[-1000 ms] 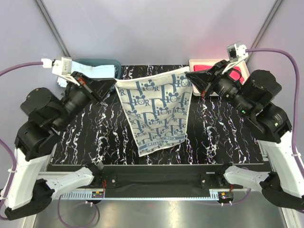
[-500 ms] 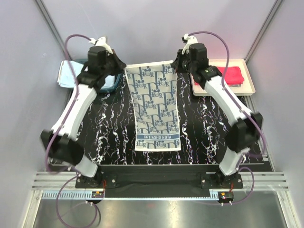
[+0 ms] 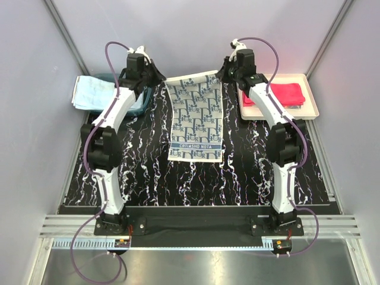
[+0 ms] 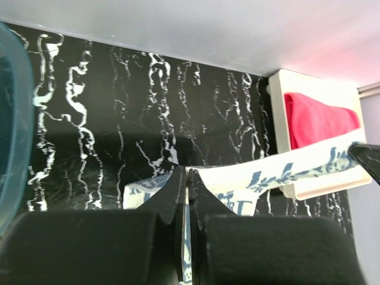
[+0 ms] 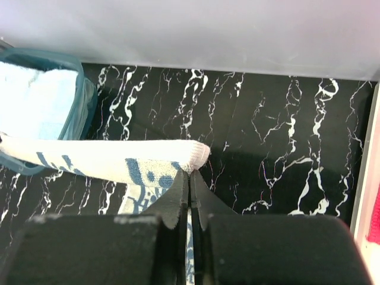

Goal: Fold and stack the towels
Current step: Fold the towel

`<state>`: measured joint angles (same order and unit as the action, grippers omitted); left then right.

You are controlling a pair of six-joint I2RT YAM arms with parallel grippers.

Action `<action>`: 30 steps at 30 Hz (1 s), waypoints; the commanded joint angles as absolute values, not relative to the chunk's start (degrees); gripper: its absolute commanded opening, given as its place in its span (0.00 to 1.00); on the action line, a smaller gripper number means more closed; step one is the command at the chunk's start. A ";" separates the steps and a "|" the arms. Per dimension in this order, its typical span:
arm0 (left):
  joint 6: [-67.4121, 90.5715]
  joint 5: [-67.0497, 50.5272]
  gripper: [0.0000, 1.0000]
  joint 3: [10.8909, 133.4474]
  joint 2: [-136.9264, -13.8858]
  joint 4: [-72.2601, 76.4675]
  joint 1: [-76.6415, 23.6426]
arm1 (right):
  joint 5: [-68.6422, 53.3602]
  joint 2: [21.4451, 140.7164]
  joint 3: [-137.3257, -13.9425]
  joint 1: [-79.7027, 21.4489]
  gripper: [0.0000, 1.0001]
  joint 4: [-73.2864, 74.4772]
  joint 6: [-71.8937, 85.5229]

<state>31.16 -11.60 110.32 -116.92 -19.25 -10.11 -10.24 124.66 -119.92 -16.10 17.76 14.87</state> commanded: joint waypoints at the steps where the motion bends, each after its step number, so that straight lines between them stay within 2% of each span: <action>1: 33.04 -12.13 0.00 104.19 -111.03 -12.57 -9.67 | -11.07 121.12 -117.35 -15.03 0.00 13.81 15.73; 10: 35.85 -11.34 0.00 81.95 -101.26 -7.74 -10.28 | -13.18 110.84 -93.64 -14.94 0.00 8.01 20.39; 15: 36.56 -9.85 0.00 72.36 -97.74 -6.33 -12.39 | -15.55 106.62 -85.09 -14.94 0.00 6.24 23.81; 23: 37.44 -8.53 0.00 65.22 -95.54 -4.83 -15.56 | -17.58 101.34 -73.22 -15.38 0.00 2.64 26.37; 30: 36.21 -6.94 0.00 63.98 -92.29 -6.59 -15.64 | -17.40 98.79 -66.01 -16.96 0.00 -1.56 28.03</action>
<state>37.34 -9.78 63.96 -96.14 -8.56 -15.97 -17.63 102.02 -67.29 -16.32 3.99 26.70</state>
